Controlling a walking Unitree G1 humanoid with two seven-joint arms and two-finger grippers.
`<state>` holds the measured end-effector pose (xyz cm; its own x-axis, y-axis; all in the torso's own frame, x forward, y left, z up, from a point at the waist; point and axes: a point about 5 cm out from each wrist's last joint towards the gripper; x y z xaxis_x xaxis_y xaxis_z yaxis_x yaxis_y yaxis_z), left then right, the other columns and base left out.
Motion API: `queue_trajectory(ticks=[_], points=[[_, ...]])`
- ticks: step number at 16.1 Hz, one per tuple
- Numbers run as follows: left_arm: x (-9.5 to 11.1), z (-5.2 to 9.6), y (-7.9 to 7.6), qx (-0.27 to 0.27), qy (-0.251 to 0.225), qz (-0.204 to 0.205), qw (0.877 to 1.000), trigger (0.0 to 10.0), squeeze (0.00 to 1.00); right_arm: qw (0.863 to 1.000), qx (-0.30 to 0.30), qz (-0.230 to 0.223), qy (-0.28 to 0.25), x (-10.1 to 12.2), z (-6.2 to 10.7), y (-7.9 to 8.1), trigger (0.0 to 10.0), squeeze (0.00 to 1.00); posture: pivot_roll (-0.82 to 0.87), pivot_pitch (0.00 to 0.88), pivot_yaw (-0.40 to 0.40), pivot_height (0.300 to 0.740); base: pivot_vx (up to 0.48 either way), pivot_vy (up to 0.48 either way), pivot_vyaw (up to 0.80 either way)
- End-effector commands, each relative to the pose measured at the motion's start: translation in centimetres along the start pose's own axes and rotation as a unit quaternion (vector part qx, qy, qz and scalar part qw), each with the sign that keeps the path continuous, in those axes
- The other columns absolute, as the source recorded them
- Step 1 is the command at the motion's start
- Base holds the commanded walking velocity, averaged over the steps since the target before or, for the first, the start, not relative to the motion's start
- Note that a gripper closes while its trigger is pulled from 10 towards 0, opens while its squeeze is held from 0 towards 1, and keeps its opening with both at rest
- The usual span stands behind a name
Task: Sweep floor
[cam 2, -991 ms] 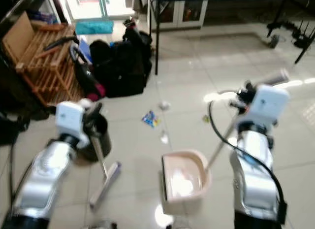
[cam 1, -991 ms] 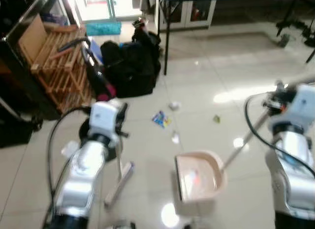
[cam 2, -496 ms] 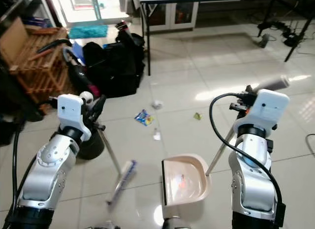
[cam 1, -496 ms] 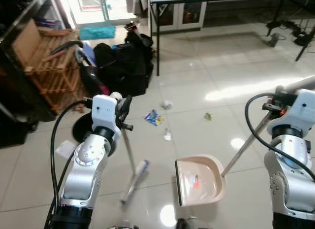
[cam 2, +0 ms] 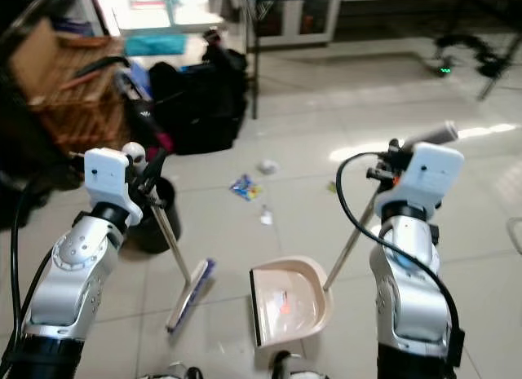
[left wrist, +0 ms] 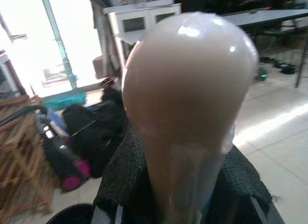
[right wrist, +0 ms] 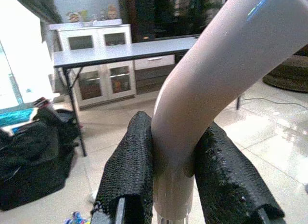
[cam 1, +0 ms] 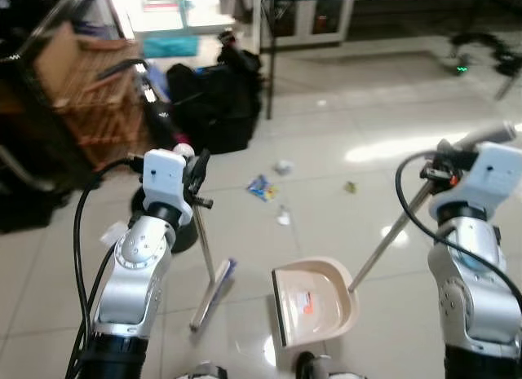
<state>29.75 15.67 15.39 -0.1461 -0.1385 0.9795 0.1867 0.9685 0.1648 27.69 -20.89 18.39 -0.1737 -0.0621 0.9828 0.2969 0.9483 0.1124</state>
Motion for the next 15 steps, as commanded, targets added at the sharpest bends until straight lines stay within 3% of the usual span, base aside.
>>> queue_trajectory(ticks=[1, 4, 11, 13, 15], points=[[1.1, -0.5, 0.0, -0.001, -0.027, -0.005, 1.0, 10.0, 0.0, 1.0, -0.009, -0.014, -0.003, 0.5, -0.1, -0.2, 10.0, 0.0, -0.08, 0.131, -0.003, 0.74, 0.39, 0.0, 0.0], [1.1, -0.5, 0.0, -0.001, -0.031, -0.007, 1.0, 10.0, 0.0, 1.0, -0.006, -0.018, -0.004, 0.5, -0.2, 0.0, 10.0, 0.0, -0.08, 0.135, -0.003, 0.74, 0.404, 0.0, -0.53], [1.4, -1.0, 0.7, 0.01, -0.04, -0.015, 0.999, 10.0, 0.0, 0.998, -0.052, -0.029, 0.007, 0.5, -0.8, 0.4, 10.0, 0.0, -0.08, 0.121, 0.006, 0.74, 0.418, 0.0, 0.0], [1.4, -1.1, 0.8, 0.013, -0.041, -0.016, 0.999, 10.0, 0.0, 0.998, -0.06, -0.023, -0.022, 1.1, -0.9, 0.4, 10.0, 0.0, -0.09, 0.117, 0.004, 0.74, 0.418, 0.0, 0.0], [1.4, -1.4, 0.7, 0.012, -0.042, -0.015, 0.999, 10.0, 0.0, 0.996, -0.052, -0.066, -0.026, 1.4, -0.9, 0.3, 10.0, 0.0, -0.09, 0.115, 0.001, 0.74, 0.422, 0.0, 0.0]])
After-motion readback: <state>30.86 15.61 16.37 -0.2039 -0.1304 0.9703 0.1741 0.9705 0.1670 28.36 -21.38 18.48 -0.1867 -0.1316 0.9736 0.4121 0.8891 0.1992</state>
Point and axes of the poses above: a point about 5 cm out from each wrist's last joint towards the gripper, its own z axis pointing back from the gripper into the wrist, its own x axis along the axis of the wrist's last joint, y = z × x, and after that the axes turned 3 degrees about -z, right-handed
